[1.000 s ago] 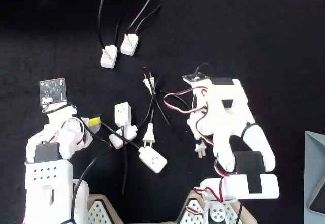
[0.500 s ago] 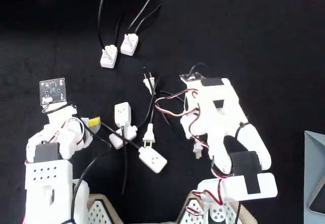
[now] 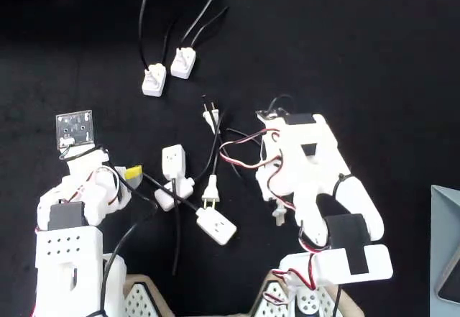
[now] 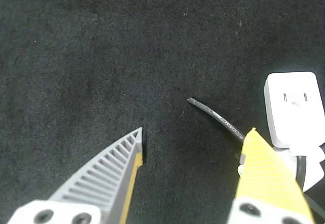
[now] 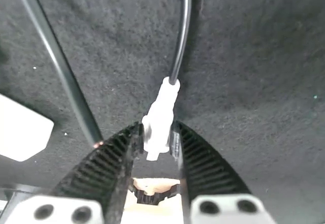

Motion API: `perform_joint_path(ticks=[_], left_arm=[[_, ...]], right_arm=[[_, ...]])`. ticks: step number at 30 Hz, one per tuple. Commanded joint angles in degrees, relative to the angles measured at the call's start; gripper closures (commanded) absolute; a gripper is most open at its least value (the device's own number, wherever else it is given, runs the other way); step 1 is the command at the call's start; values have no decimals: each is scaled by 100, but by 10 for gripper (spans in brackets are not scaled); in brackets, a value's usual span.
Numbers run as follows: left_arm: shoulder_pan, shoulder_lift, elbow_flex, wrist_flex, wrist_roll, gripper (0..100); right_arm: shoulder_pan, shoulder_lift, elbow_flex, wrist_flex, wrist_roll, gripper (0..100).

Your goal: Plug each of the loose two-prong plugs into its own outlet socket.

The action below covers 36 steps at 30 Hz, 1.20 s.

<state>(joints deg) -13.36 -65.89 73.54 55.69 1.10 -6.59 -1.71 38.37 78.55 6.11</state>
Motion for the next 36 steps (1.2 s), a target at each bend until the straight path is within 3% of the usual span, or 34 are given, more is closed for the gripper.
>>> perform_joint_path(ticks=[1, 17, 26, 30, 36], left_arm=[[-31, -70, -31, -105, 0, 694], [-31, -70, -31, -105, 0, 694], [-31, -70, -31, -105, 0, 694], [-31, -70, -31, -105, 0, 694], [-31, -70, -31, -105, 0, 694]], right_arm=[[-79, 4, 22, -9, -53, 903], [-88, 13, 31, -185, -70, 903], [-79, 796, -198, -220, -149, 905], [-70, 840, -338, -202, -141, 985], [-70, 365, -470, 220, -141, 985]])
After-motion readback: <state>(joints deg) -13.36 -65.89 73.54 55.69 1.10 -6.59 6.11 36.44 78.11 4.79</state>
